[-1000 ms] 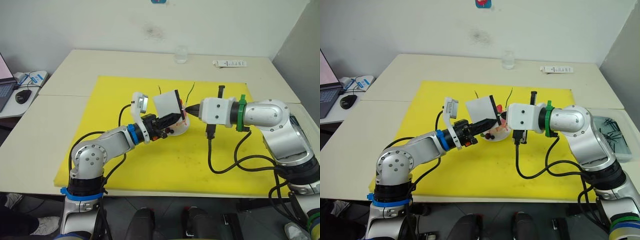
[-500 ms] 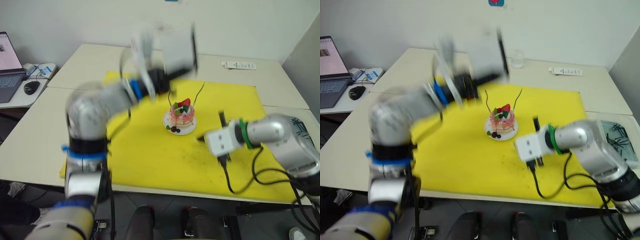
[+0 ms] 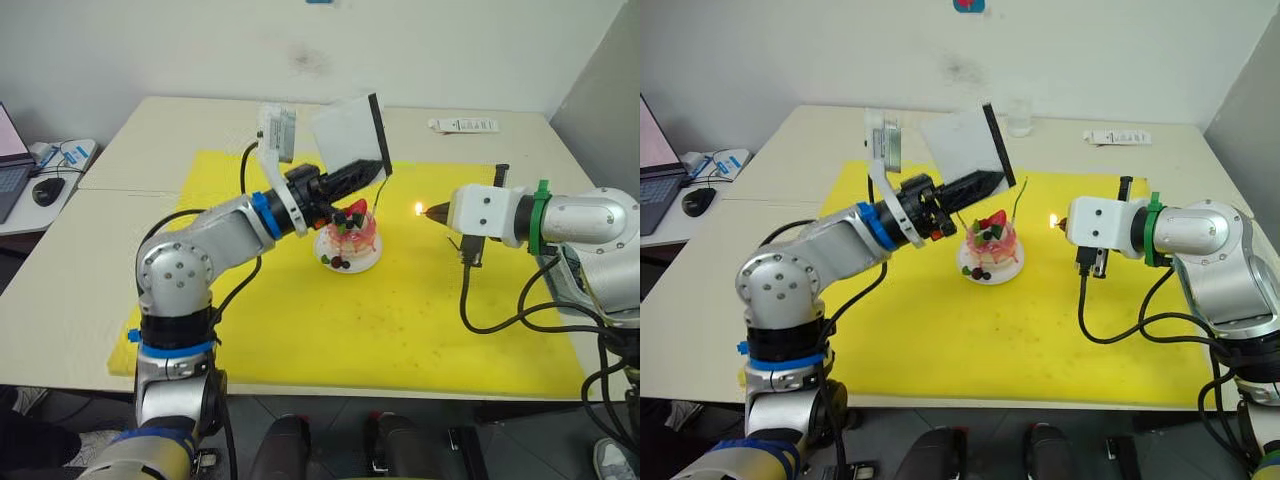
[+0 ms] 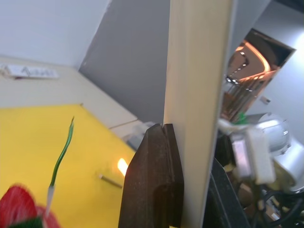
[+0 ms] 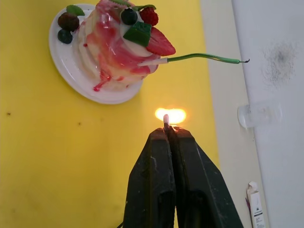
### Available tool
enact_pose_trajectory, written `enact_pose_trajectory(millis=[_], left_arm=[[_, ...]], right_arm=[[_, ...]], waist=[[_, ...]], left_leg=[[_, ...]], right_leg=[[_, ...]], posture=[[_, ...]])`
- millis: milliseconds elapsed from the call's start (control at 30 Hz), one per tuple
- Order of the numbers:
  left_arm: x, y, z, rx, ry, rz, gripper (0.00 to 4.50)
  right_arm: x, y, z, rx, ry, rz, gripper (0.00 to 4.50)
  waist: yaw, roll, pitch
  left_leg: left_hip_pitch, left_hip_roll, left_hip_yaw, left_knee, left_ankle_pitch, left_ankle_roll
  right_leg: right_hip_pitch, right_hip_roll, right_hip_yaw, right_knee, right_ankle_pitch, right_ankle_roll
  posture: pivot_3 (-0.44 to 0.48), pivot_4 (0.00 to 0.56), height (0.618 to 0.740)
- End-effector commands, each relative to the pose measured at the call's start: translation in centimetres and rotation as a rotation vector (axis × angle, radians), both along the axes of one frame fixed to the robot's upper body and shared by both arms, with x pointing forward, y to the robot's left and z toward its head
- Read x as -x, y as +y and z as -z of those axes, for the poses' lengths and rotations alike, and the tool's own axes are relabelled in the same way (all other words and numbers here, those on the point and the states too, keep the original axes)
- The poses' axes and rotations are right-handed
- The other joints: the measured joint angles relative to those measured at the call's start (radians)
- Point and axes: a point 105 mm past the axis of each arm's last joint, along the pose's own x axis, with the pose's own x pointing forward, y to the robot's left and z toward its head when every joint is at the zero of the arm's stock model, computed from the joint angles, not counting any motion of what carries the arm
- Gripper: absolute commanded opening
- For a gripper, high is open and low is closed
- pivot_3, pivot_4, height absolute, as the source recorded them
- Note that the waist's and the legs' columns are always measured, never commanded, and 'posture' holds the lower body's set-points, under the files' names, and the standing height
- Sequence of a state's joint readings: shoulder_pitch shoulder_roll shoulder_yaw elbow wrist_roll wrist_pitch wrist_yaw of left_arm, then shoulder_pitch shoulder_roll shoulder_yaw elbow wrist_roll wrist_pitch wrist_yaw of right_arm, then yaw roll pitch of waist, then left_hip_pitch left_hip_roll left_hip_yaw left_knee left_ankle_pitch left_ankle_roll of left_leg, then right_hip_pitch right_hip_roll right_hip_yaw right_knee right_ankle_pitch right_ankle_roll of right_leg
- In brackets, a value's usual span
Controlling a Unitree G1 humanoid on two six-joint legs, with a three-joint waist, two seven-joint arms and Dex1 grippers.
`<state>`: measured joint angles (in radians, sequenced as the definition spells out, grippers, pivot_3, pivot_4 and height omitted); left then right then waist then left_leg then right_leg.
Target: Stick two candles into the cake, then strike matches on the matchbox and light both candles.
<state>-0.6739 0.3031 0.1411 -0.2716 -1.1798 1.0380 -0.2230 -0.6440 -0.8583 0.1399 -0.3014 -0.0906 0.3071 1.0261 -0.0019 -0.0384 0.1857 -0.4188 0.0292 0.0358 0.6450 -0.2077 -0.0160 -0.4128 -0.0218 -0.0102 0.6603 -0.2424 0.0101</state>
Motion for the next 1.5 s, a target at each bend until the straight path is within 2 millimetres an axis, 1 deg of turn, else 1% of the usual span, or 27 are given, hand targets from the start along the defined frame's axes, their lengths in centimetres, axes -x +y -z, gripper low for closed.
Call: enact_pose_trajectory(millis=[33,200,300,367,467,567,700,833,933,1100,1300,1500], left_arm=[[1.1,-0.1,0.5,0.011,0.01,0.012,0.0],[1.3,0.8,1.7,-0.012,0.04,-0.011,0.0],[2.6,1.1,2.8,-0.044,0.058,0.023,0.0],[3.7,1.5,3.9,-0.078,0.08,0.036,0.0],[4.7,1.9,4.8,-0.098,0.108,0.037,0.0],[5.6,2.3,5.9,-0.122,0.136,0.025,0.0],[6.5,3.2,7.5,-0.13,0.167,-0.016,0.0],[7.1,4.1,8.2,-0.107,0.187,-0.06,0.0],[7.2,4.6,8.4,-0.095,0.193,-0.089,0.0],[7.3,5.0,8.7,-0.087,0.201,-0.119,0.0],[7.6,5.1,8.7,-0.078,0.203,-0.135,0.0],[7.8,5.0,8.7,-0.074,0.203,-0.137,0.0]], right_arm=[[0.7,0.5,-1.7,-0.04,-0.06,-0.018,0.04],[0.7,0.6,-1.7,-0.058,-0.058,-0.013,0.04],[0.7,0.9,-1.9,-0.096,-0.056,-0.017,0.04],[0.7,1.3,-1.9,-0.118,-0.054,-0.028,0.04],[0.7,1.9,-2.0,-0.146,-0.05,-0.04,0.04],[0.5,3.3,-2.1,-0.19,-0.053,-0.065,0.04],[0.0,6.0,-2.5,-0.268,-0.064,-0.106,0.04],[-0.6,8.2,-2.8,-0.322,-0.07,-0.131,0.04],[-1.2,9.5,-3.2,-0.357,-0.079,-0.141,0.04],[-1.8,10.9,-3.3,-0.39,-0.08,-0.15,0.04],[-2.4,11.5,-3.6,-0.401,-0.093,-0.147,0.04],[-2.6,11.8,-3.5,-0.404,-0.095,-0.148,0.04]], waist=[[0.0,0.0,0.0],[0.0,0.0,0.0],[-0.002,0.0,0.0],[-0.003,0.0,0.0],[-0.001,0.0,0.0],[0.0,0.0,0.0],[-0.004,0.0,0.0],[-0.001,0.0,0.0],[0.001,0.0,0.0],[0.0,0.0,0.0],[0.0,0.0,0.0],[0.0,0.0,0.0]], left_leg=[[0.0,0.0,0.0,0.0,0.0,0.0],[0.001,-0.001,-0.001,0.001,0.0,0.0],[0.002,-0.001,0.0,0.001,0.0,0.0],[0.002,0.0,0.0,0.001,0.0,0.0],[0.002,0.001,-0.001,0.0,0.0,0.0],[0.002,0.001,-0.002,0.0,0.0,0.0],[0.003,0.001,-0.001,0.0,0.0,0.0],[0.003,0.001,-0.001,0.001,0.0,0.0],[0.003,0.0,-0.001,0.001,0.0,0.0],[0.003,0.0,-0.001,0.0,0.0,0.0],[0.003,0.001,-0.001,0.0,0.0,0.0],[0.003,0.001,-0.001,0.0,0.0,0.0]], right_leg=[[0.0,0.0,0.0,0.0,0.0,0.0],[0.002,0.0,-0.001,0.001,0.001,-0.002],[0.003,0.0,0.0,0.001,0.001,-0.002],[0.002,0.0,0.0,0.001,0.001,-0.002],[0.002,0.0,-0.001,0.001,0.0,-0.003],[0.002,0.0,-0.002,0.001,0.0,-0.004],[0.002,0.0,0.0,0.002,0.0,-0.004],[0.002,0.0,-0.001,0.003,0.0,-0.005],[0.002,0.0,-0.001,0.002,-0.002,-0.008],[0.002,0.0,-0.001,0.002,-0.002,-0.008],[0.002,0.0,-0.002,0.002,-0.002,-0.008],[0.002,0.0,-0.002,0.002,-0.002,-0.008]], posture=[[0.0,0.15,0.74],[0.0,0.15,0.74],[0.0,0.15,0.74],[0.0,0.15,0.74],[0.0,0.15,0.74],[0.0,0.15,0.74],[0.0,0.15,0.74],[0.0,0.15,0.74],[0.0,0.15,0.74],[0.0,0.15,0.74],[0.0,0.15,0.74],[0.0,0.15,0.74]])
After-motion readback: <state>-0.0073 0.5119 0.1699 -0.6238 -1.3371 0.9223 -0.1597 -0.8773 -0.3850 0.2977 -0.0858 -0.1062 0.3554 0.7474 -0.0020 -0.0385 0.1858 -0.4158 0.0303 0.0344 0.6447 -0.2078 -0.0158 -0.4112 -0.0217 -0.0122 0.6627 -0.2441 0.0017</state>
